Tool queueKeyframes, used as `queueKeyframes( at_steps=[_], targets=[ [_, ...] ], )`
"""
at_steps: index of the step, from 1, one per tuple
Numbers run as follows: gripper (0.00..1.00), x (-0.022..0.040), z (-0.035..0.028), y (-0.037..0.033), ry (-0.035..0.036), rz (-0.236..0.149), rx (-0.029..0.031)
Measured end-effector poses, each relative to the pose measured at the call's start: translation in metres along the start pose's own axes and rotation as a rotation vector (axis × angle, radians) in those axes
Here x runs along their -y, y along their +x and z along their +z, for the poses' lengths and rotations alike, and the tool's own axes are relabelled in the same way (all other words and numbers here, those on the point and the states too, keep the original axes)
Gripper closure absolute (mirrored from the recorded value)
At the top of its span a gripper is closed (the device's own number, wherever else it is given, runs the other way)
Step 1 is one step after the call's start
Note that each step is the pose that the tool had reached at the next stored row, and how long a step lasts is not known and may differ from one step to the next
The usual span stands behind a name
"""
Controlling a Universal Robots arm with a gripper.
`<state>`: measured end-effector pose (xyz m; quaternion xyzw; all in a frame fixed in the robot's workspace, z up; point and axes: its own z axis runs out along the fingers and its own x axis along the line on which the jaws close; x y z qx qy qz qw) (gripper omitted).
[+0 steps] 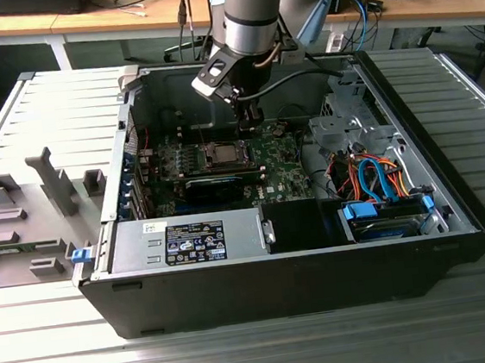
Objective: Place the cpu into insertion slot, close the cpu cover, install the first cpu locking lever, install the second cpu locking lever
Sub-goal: 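Close the cpu cover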
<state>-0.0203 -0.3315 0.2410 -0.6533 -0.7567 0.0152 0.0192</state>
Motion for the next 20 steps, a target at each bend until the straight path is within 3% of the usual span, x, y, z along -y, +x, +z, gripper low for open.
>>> queueKeyframes(
  at_steps=[20],
  targets=[
    [0.89,0.0025,0.0038,0.0004,0.0001,0.0,0.0]
  ],
)
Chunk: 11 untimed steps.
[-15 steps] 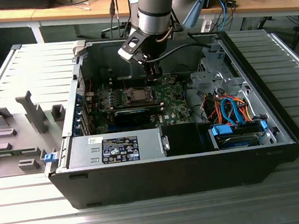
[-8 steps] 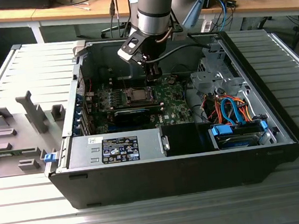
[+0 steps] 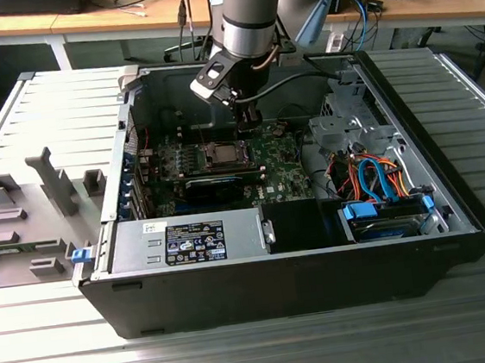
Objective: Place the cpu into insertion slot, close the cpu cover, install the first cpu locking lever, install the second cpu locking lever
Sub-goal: 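Close the cpu cover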
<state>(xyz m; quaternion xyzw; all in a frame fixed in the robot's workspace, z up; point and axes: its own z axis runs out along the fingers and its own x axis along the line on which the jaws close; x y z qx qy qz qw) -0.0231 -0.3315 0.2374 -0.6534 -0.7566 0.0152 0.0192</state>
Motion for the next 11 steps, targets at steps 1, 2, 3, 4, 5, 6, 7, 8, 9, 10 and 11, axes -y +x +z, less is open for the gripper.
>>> queueKeyframes(
  at_steps=[1,2,3,4,5,6,7,8,9,10,11],
  targets=[
    [0.89,0.0001,0.0002,0.0,0.0,0.0,0.0],
    [0.89,0.0002,0.0004,0.0,0.0,0.0,0.0],
    [0.89,0.0003,0.0005,0.0,0.0,0.0,0.0],
    [0.89,0.0005,0.0007,0.0001,0.0,0.0,0.0],
    [0.89,0.0007,0.0008,0.0001,0.0,0.0,0.0],
    [0.89,0.0009,0.001,0.0001,0.0,0.0,0.0],
    [0.89,0.001,0.0012,0.0002,0.0,0.0,0.0],
    [0.89,0.0012,0.0014,0.0002,0.0,0.0,0.0],
    [0.89,0.0013,0.0016,0.0002,0.0,0.0,0.0],
    [0.89,0.0014,0.0017,0.0002,0.0,0.0,0.0],
    [0.89,0.0016,0.002,0.0002,0.0,0.0,0.0]
  ],
)
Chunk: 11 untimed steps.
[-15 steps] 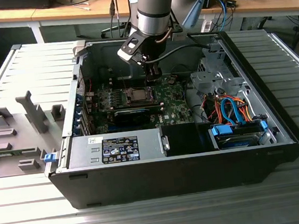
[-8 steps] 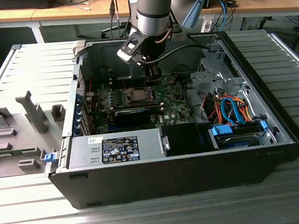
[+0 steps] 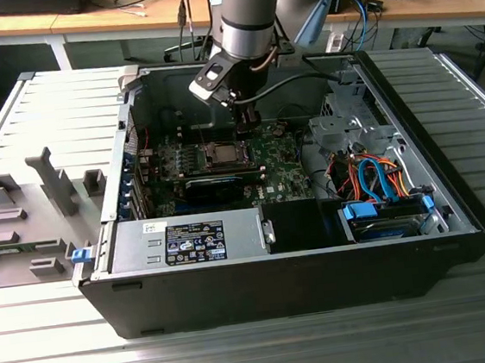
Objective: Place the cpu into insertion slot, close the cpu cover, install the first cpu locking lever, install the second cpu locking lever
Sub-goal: 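Close the cpu cover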
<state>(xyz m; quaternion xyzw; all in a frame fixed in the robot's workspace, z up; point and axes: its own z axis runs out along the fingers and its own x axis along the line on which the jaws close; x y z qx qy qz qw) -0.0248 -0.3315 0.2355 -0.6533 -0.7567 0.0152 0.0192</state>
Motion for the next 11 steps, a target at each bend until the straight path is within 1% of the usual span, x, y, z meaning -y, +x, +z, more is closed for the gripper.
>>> queueKeyframes(
  at_steps=[11],
  targets=[
    [0.89,0.0039,0.0035,0.0006,-0.0001,0.0,-0.0002]
  ],
)
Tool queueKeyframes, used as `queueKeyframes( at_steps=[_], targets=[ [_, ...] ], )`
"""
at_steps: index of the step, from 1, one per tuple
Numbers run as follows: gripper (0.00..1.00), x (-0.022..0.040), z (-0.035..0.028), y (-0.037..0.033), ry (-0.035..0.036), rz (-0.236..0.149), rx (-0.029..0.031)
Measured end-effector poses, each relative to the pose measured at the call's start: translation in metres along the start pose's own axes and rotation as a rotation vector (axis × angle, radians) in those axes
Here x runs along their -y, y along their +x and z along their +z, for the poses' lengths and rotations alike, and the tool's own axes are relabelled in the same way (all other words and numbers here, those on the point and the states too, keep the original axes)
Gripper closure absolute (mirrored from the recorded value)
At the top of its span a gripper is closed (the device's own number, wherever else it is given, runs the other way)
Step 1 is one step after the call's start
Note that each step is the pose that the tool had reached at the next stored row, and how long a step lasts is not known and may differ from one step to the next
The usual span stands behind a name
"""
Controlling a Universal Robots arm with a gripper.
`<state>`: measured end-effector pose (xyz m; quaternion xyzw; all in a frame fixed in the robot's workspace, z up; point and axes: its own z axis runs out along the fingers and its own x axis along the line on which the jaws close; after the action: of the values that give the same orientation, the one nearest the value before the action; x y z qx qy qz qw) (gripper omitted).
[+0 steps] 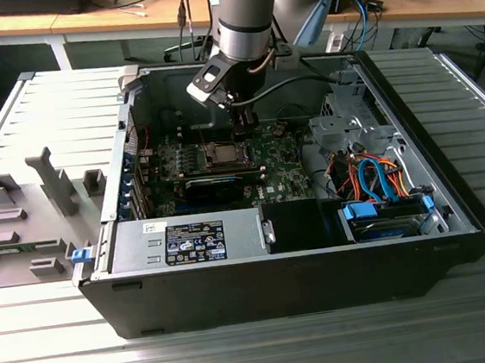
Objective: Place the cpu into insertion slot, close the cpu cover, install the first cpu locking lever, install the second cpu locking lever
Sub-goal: 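Close the cpu cover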
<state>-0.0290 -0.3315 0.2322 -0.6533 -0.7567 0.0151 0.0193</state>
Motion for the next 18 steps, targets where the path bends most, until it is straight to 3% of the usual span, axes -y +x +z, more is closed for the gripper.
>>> queueKeyframes(
  at_steps=[10,18],
  targets=[
    [0.89,0.0117,0.0054,0.0017,0.0001,0.0,0.0001],
    [0.89,0.0153,0.0077,0.0022,0.0001,0.0,0.0001]
  ],
)
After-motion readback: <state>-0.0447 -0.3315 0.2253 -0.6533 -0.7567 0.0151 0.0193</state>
